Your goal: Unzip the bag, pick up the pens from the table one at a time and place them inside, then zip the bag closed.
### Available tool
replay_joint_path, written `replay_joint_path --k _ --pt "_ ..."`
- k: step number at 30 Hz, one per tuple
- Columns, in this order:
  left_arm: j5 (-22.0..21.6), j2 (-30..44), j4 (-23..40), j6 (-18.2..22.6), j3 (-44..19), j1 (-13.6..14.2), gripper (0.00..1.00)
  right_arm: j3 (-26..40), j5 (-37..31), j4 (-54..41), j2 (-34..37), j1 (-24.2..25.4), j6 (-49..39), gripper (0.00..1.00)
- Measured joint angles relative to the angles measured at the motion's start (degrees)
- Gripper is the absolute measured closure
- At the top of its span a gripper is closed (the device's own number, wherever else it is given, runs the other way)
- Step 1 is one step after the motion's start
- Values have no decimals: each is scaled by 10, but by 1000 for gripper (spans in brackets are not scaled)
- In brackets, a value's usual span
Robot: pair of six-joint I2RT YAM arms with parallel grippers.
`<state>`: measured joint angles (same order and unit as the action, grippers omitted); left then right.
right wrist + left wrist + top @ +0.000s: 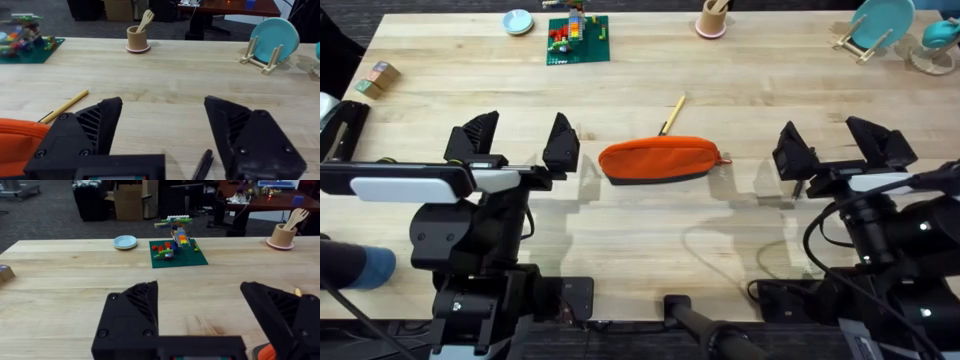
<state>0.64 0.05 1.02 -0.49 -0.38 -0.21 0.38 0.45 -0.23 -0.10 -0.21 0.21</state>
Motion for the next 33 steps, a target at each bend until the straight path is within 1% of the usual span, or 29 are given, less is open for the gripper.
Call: replay_joint_path --k 13,16,20,23,27,30,33 --pt "0 0 0 0 0 1 7 0 3 5 1 0 0 5" --pt "0 0 0 0 0 1 7 0 5 35 0 0 0 5" --pt "0 0 -22 0 0 1 7 0 5 75 1 0 0 5" --pt "0 0 -29 0 -4 1 7 8 5 58 1 0 0 5" --pt "-1 0 -5 0 -41 1 9 54 5 -6 1 0 0 5" --pt "-3 3 31 0 -95 1 9 114 5 -58 13 0 0 5" --pt "-5 27 70 0 -164 1 10 180 5 -108 41 0 0 5"
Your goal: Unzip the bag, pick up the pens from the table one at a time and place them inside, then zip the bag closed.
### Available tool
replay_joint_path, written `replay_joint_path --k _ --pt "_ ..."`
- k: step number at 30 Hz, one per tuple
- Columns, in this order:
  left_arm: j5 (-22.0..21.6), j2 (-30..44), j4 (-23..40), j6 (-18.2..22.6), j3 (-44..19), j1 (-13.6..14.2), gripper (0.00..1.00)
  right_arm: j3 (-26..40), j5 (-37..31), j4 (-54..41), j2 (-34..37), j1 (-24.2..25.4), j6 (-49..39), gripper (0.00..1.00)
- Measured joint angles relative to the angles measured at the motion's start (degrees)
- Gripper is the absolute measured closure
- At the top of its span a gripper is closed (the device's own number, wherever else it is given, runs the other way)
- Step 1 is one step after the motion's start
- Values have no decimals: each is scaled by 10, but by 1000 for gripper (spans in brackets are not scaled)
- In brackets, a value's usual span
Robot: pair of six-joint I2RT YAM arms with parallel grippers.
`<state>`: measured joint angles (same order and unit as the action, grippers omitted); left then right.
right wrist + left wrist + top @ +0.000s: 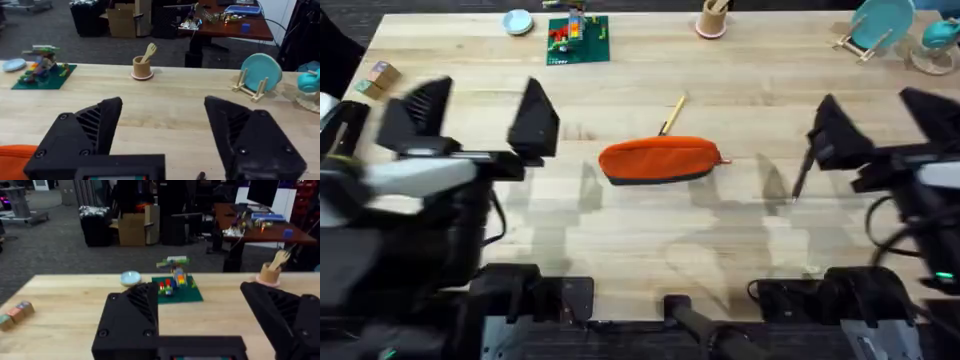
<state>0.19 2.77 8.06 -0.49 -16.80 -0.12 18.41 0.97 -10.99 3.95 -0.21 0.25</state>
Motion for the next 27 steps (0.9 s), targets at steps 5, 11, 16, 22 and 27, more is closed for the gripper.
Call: replay_joint_path --k 5,11,16,22,27 --pt "0 62 67 0 -113 0 10 124 2 -97 84 0 0 5" --pt "0 162 179 -16 -256 0 9 277 3 -222 208 0 0 5" --pt "0 253 287 -42 -369 0 8 404 3 -350 317 0 2 6" --pt "9 366 421 -55 -492 0 8 526 3 -482 431 0 2 5" --pt "33 449 503 -58 -559 0 8 590 3 -558 503 0 2 5"
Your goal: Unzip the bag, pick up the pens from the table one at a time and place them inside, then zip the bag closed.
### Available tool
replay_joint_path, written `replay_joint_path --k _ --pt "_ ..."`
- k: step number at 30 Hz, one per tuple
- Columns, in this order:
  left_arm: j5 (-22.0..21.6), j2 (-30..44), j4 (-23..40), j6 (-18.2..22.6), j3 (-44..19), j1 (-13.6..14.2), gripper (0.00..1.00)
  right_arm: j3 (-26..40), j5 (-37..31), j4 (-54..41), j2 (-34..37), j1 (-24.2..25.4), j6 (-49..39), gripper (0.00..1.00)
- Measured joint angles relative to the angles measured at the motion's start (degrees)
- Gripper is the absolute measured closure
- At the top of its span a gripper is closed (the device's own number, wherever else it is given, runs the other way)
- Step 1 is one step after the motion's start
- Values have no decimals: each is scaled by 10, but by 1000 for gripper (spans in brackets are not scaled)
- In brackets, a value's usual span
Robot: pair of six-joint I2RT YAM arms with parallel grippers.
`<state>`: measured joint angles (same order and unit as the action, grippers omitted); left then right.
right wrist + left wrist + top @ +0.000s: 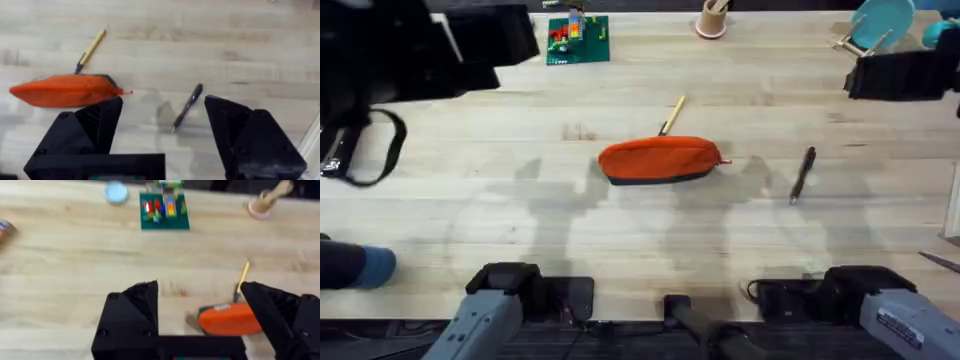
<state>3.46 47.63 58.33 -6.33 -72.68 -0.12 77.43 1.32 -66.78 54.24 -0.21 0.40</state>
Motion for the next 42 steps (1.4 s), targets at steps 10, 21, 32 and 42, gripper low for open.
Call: replay_joint_path --k 10,21,32,42 --pt "28 115 82 -2 -24 0 8 22 32 -55 95 0 0 5" --pt "30 171 84 -2 -24 0 8 22 43 -55 118 0 0 5" --pt "30 184 84 -2 -24 0 8 22 43 -55 118 0 0 5" --pt "83 184 85 110 -24 -1 8 22 43 -55 118 0 0 6"
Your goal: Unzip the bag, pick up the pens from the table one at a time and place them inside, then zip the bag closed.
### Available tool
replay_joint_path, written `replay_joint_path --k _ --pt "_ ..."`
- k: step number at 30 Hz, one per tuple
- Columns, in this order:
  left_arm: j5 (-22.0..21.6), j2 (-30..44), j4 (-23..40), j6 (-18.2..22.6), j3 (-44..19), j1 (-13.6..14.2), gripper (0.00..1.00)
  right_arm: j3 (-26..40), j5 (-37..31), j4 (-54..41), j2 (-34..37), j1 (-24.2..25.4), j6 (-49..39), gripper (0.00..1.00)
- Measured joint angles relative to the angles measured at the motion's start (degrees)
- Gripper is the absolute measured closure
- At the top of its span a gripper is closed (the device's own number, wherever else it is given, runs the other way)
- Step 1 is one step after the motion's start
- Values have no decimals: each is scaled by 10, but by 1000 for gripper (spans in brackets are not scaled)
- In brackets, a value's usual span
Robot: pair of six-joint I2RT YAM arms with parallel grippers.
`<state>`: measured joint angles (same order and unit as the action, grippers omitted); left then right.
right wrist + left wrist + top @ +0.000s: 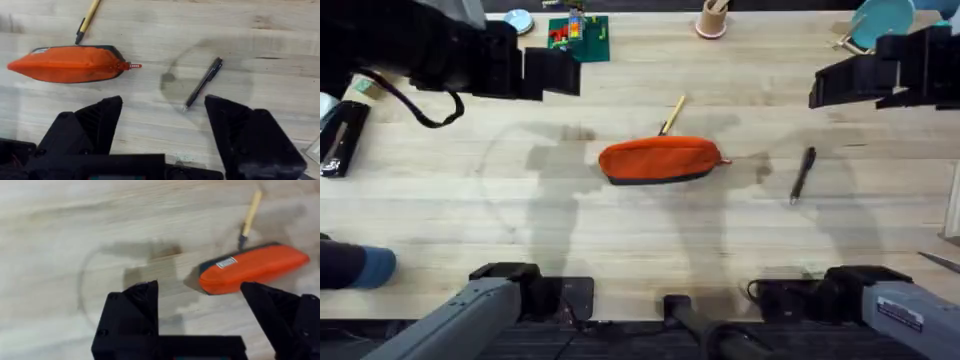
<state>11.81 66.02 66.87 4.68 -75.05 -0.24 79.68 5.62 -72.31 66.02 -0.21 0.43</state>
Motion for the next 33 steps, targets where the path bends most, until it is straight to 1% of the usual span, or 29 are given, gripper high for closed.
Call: replay_joint_path --k 2,4,7,12,14,17,21,23,25,27,29,33 --pt "34 0 0 43 0 -7 8 0 0 0 0 0 0 6" --pt "67 0 2 83 0 -24 8 0 0 0 0 0 0 6" --pt "125 0 19 143 0 -66 8 0 0 0 0 0 0 6" --pt "258 0 57 274 0 -148 8 0 0 0 0 0 0 5" --pt "309 0 70 331 4 -175 8 0 0 0 0 0 0 5" --pt "375 0 88 415 21 -202 6 0 0 0 0 0 0 6" --pt "445 0 92 524 70 -221 7 0 0 0 0 0 0 5" --pt "471 0 93 568 96 -226 7 0 0 0 0 0 0 5" --pt "497 2 93 620 125 -229 7 0 0 0 0 0 0 6" --pt "517 9 94 676 152 -230 6 0 0 0 0 0 0 6" --pt "529 21 92 722 175 -229 6 0 0 0 0 0 0 5" --pt "546 65 92 819 220 -230 4 0 0 0 0 0 0 6"
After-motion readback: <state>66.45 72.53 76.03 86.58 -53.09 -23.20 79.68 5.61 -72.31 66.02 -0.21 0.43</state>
